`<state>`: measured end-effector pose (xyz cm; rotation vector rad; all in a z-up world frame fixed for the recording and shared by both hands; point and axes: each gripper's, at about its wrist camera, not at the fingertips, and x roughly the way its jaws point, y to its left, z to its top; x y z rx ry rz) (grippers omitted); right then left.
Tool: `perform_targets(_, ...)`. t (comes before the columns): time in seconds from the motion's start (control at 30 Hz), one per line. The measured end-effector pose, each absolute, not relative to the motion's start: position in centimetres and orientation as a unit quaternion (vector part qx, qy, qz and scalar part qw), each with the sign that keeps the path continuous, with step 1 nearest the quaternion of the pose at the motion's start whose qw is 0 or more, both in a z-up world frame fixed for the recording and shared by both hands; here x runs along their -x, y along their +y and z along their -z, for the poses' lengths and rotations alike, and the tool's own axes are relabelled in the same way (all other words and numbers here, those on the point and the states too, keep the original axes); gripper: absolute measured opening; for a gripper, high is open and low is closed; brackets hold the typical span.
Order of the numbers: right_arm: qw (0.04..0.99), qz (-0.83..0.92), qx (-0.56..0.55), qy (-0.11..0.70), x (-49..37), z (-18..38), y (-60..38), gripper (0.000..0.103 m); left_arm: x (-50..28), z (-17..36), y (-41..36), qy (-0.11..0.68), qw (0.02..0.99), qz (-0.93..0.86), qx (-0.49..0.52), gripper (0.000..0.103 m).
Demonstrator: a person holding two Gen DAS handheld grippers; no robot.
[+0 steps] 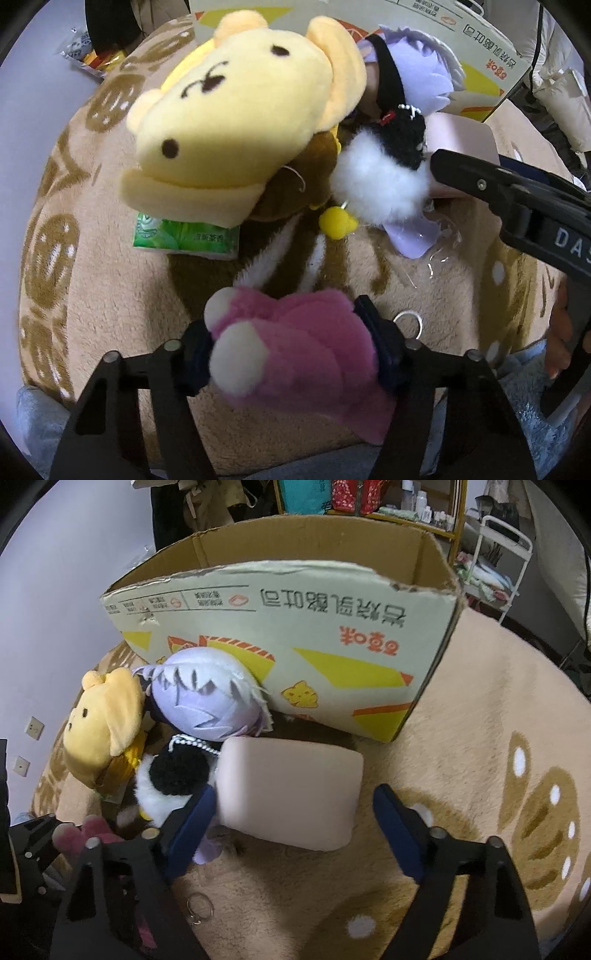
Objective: Organize soft objects
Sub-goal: 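Close the left tool on the pink plush while the right tool closes on the pink block, then lift the pink plush with the left tool while the right tool lifts the block toward the box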
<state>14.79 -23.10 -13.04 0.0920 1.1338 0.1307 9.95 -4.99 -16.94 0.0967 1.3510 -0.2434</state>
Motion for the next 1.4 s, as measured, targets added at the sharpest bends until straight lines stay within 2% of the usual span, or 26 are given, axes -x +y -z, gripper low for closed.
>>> perform_targets(0.03, 0.839, -0.067, -0.047, 0.538, -14.8, 13.1, -23.1, 0.079, -9.9, 16.9, -4.9, 0.622, 0.773, 0.114, -0.046, 0.063)
perform_targets(0.13, 0.837, -0.070, -0.050, 0.540, -15.1, 13.3, -23.1, 0.075, -9.8, 16.9, -5.2, 0.619, 0.774, 0.123, -0.052, 0.057)
perform_targets(0.17, 0.836, -0.071, -0.056, 0.541, -15.2, 13.4, -23.2, 0.072, -9.7, 16.8, -5.3, 0.618, 0.774, 0.126, -0.052, 0.048)
perform_targets(0.2, 0.835, -0.072, -0.061, 0.542, -14.9, 13.4, -23.1, 0.070, -9.4, 16.3, -5.4, 0.618, 0.774, 0.130, -0.051, 0.046)
perform_targets(0.37, 0.835, -0.072, -0.054, 0.543, -14.7, 13.3, -22.4, 0.052, -8.8, 15.1, -5.4, 0.615, 0.774, 0.139, -0.047, 0.045)
perform_targets(0.57, 0.834, -0.073, -0.054, 0.544, -14.2, 12.9, -22.2, 0.041, -8.4, 14.8, -4.2, 0.596, 0.792, 0.119, -0.055, 0.044)
perform_targets(0.9, 0.845, -0.061, -0.036, 0.531, -13.1, 11.8, -22.1, 0.037, -7.5, 12.4, -3.0, 0.556, 0.823, 0.103, -0.058, 0.044)
perform_targets(1.13, 0.853, -0.049, -0.064, 0.516, -11.6, 10.7, -23.4, 0.037, -6.8, 10.3, -2.3, 0.516, 0.850, 0.087, -0.063, 0.044)
perform_targets(1.4, 0.844, -0.045, -0.106, 0.523, -11.1, 11.0, -24.3, 0.047, -6.7, 9.3, -1.6, 0.496, 0.863, 0.080, -0.059, 0.045)
